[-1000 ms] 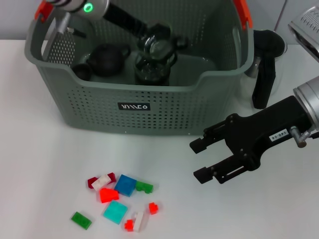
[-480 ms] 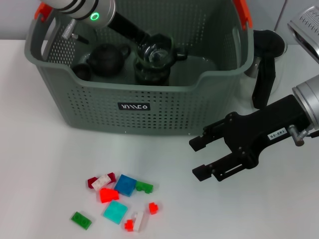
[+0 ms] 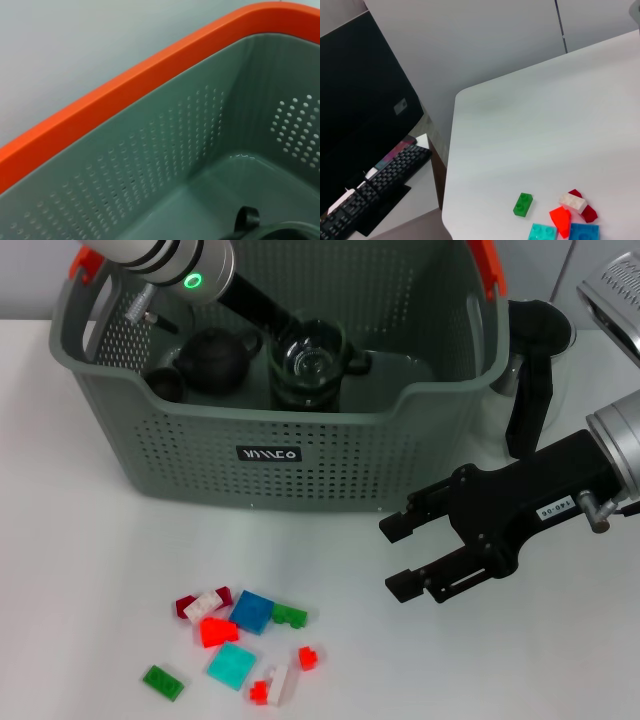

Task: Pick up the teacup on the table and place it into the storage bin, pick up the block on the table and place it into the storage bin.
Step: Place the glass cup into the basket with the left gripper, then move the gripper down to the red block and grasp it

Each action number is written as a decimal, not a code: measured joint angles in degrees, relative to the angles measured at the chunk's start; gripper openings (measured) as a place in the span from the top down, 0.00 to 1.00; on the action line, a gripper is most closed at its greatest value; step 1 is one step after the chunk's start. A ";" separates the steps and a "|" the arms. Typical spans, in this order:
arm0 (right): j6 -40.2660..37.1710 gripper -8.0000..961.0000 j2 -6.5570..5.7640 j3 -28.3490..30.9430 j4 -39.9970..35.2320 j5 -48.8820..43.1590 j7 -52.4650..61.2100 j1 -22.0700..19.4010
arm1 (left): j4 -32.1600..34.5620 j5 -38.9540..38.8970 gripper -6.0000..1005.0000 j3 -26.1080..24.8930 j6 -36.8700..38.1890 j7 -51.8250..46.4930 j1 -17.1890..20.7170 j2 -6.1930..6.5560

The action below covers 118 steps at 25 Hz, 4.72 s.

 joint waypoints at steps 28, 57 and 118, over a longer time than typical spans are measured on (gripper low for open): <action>-0.71 0.20 -0.45 2.21 -0.16 0.51 -0.67 0.14 | -34.77 -6.57 0.43 -8.42 34.83 -1.79 8.78 0.03; -0.79 0.20 -0.24 -1.04 0.09 -0.30 -2.42 0.17 | -16.31 -38.02 0.44 -22.48 54.17 37.66 36.43 1.49; 32.63 0.20 5.10 -60.23 -2.70 2.21 10.01 14.57 | -3.07 -31.39 0.11 -22.68 50.48 57.03 39.35 3.86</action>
